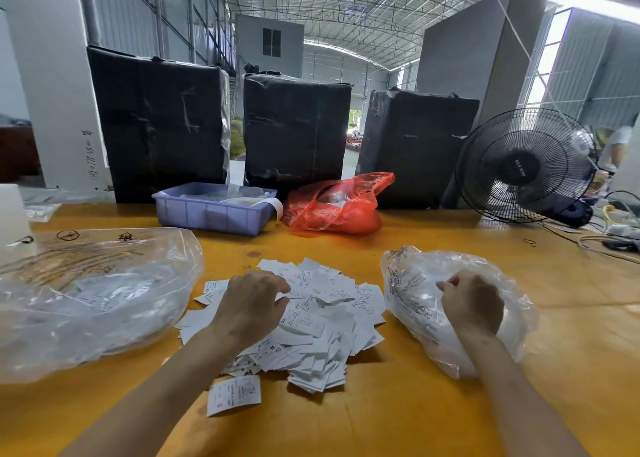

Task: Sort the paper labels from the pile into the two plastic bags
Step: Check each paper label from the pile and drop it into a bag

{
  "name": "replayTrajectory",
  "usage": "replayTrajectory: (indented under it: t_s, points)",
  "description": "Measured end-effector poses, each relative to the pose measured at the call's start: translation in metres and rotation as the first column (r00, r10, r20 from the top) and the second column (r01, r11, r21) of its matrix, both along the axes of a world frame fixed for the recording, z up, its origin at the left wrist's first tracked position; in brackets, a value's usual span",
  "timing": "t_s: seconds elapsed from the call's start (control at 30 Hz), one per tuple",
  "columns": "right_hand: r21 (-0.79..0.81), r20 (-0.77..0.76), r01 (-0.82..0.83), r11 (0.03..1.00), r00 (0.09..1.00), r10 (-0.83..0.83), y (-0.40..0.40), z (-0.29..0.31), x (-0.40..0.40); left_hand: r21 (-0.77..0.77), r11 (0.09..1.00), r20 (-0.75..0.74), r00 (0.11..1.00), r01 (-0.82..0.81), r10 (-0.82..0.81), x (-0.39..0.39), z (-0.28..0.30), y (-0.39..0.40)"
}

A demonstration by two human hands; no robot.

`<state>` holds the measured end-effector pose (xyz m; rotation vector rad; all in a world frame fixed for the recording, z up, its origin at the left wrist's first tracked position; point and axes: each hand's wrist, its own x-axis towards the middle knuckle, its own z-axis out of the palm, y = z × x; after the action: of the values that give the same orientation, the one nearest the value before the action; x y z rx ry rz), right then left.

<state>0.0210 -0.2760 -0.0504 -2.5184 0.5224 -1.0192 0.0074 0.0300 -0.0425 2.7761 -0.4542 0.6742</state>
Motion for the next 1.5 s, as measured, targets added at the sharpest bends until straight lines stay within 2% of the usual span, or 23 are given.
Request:
replayTrajectory:
  t_s: [0.17,0.23,0.27,0.3,0.33,0.4,0.43,0.47,0.53,0.57,0.63,0.7,0.83,0.9,1.13,1.23,1.3,1.4,1.5]
  points:
    - [0.094,0.240,-0.004,0.996,0.971,-0.019,0.004,0.003,0.002,-0.011,1.000,-0.002,1.000,0.019,-0.019,-0.001,0.001,-0.001]
    - [0.199,0.288,-0.045,0.979,0.958,-0.015,0.008,0.007,0.001,-0.021,0.999,0.000,1.000,0.030,-0.030,-0.002,0.002,-0.002]
    - [0.286,0.320,-0.120,0.951,0.947,0.023,0.010,0.010,-0.001,-0.024,0.999,0.000,0.999,0.035,-0.035,-0.003,0.002,-0.002]
    - [0.399,0.364,-0.236,0.886,0.928,0.084,0.011,0.014,-0.003,-0.026,0.999,0.001,0.999,0.042,-0.042,-0.003,0.002,-0.003]
    - [0.529,0.411,-0.373,0.762,0.898,0.153,0.014,0.018,-0.006,-0.038,0.998,0.002,0.998,0.056,-0.056,-0.002,0.002,-0.003]
    - [0.749,0.473,-0.555,0.361,0.831,0.294,0.025,0.028,-0.013,-0.185,0.976,-0.018,0.993,0.112,-0.117,-0.003,0.002,-0.006]
    - [0.800,0.472,-0.565,0.204,0.801,0.368,0.034,0.030,-0.015,-0.322,0.936,-0.062,0.983,0.143,-0.172,-0.004,0.004,-0.008]
    - [0.828,0.448,-0.549,0.118,0.773,0.449,0.044,0.031,-0.016,-0.471,0.868,-0.127,0.961,0.159,-0.245,-0.006,0.006,-0.010]
    - [0.849,0.395,-0.527,0.042,0.686,0.611,0.070,0.031,-0.018,-0.721,0.678,-0.241,0.866,0.143,-0.439,-0.011,0.010,-0.015]
    - [0.854,0.371,-0.520,0.017,0.632,0.681,0.083,0.029,-0.019,-0.793,0.597,-0.268,0.811,0.120,-0.520,-0.013,0.012,-0.017]
    - [0.870,0.347,-0.492,-0.040,0.551,0.759,0.106,0.024,-0.023,-0.858,0.504,-0.278,0.737,0.098,-0.616,-0.016,0.014,-0.019]
    - [0.887,0.324,-0.457,-0.059,0.526,0.787,0.120,0.021,-0.026,-0.878,0.467,-0.259,0.721,0.101,-0.642,-0.018,0.014,-0.020]
    - [0.908,0.275,-0.417,-0.046,0.509,0.816,0.131,0.015,-0.029,-0.887,0.455,-0.223,0.788,0.080,-0.574,-0.017,0.014,-0.016]
    - [0.915,0.253,-0.402,-0.032,0.510,0.822,0.131,0.014,-0.029,-0.889,0.453,-0.232,0.793,0.062,-0.563,-0.016,0.013,-0.014]
    - [0.887,0.174,-0.454,0.082,0.494,0.852,0.126,0.009,-0.023,-0.917,0.378,-0.293,0.859,-0.128,-0.420,-0.010,0.008,-0.014]
    - [0.856,0.148,-0.503,0.123,0.465,0.873,0.125,0.008,-0.025,-0.932,0.319,-0.299,0.862,-0.171,-0.411,-0.010,0.009,-0.012]
    - [0.861,0.166,-0.499,0.100,0.461,0.872,0.124,0.006,-0.024,-0.938,0.295,-0.302,0.853,-0.185,-0.425,-0.010,0.010,-0.012]
    - [0.883,0.239,-0.468,0.030,0.504,0.830,0.125,0.006,-0.024,-0.946,0.249,-0.298,0.855,-0.206,-0.424,-0.009,0.010,-0.012]
    - [0.898,0.335,-0.433,-0.080,0.555,0.761,0.128,0.007,-0.024,-0.960,0.139,-0.280,0.830,-0.243,-0.482,-0.009,0.012,-0.012]
